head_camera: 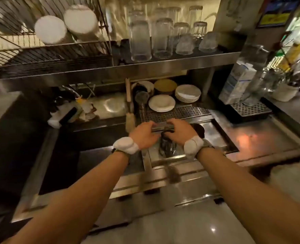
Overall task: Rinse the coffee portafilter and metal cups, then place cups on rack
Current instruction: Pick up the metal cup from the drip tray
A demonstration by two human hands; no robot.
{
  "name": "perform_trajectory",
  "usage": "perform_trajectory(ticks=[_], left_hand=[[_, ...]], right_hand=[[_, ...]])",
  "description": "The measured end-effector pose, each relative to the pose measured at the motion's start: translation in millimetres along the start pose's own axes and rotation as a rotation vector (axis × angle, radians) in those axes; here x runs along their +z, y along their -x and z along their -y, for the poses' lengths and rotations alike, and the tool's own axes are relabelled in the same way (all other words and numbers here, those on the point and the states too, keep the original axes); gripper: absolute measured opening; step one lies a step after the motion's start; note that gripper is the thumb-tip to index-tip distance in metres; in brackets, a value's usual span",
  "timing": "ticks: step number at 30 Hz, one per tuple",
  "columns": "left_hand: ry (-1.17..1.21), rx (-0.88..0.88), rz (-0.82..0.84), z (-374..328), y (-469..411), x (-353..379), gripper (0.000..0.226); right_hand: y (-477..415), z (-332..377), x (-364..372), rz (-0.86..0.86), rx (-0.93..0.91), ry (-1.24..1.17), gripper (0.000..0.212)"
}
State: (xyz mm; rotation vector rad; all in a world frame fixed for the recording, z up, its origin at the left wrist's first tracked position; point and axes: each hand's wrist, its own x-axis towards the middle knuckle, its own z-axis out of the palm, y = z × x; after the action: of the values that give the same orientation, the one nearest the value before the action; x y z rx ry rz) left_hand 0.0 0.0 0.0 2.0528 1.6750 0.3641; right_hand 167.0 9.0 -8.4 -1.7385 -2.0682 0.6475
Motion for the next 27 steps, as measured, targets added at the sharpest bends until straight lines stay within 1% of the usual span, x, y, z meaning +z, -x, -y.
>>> perform_trajectory(ticks=[2, 5, 9, 11, 13, 16, 19, 23, 25, 27], left_hand=[[-0.024, -0.035, 0.030, 1.1, -4.2, 12.5, 0.044], [-0.049, -0.096, 0.076, 11.9, -17.4, 34.0, 0.048], [-0.018, -0.155, 0.051, 26.7, -30.4, 45.1, 0.053], [-0.020, -0.171, 0.046, 34.5, -31.9, 48.2, 0.050], [-0.017, -0.174, 0.045, 38.3, -29.6, 50.3, 0.044], [0.017, -0.185, 0.062, 44.0, -22.5, 51.9, 0.039], [0.030, -0.179, 0.047, 46.2, -15.8, 41.4, 0.047], [-0.001, -0.147, 0.009, 49.4, -3.7, 10.5, 0.065], [-0.012, -0.129, -0.001, 53.6, 6.3, -5.2, 0.062], [-0.045, -0.147, -0.019, 62.9, 18.5, -19.4, 0.050]], right_hand=[[-2.7, -8.4, 2.8, 0.052, 0.039, 0.024, 0.053], [-11.7, -22.3, 17.9, 0.078, 0.092, 0.044, 0.059], [-26.4, -29.8, 39.2, 0.169, 0.166, 0.121, 0.081], [-33.0, -30.8, 48.8, 0.196, 0.202, 0.166, 0.089], [-36.2, -31.4, 53.6, 0.175, 0.235, 0.187, 0.086], [-38.0, -27.9, 51.2, 0.195, 0.200, 0.187, 0.071], [-37.4, -15.7, 42.1, 0.235, 0.108, 0.151, 0.059], [-37.7, 17.2, 33.3, 0.229, -0.056, 0.046, 0.057], [-36.4, 41.7, 32.7, 0.237, -0.168, 0.021, 0.050], [-34.6, 69.6, 37.7, 0.293, -0.241, 0.017, 0.043]])
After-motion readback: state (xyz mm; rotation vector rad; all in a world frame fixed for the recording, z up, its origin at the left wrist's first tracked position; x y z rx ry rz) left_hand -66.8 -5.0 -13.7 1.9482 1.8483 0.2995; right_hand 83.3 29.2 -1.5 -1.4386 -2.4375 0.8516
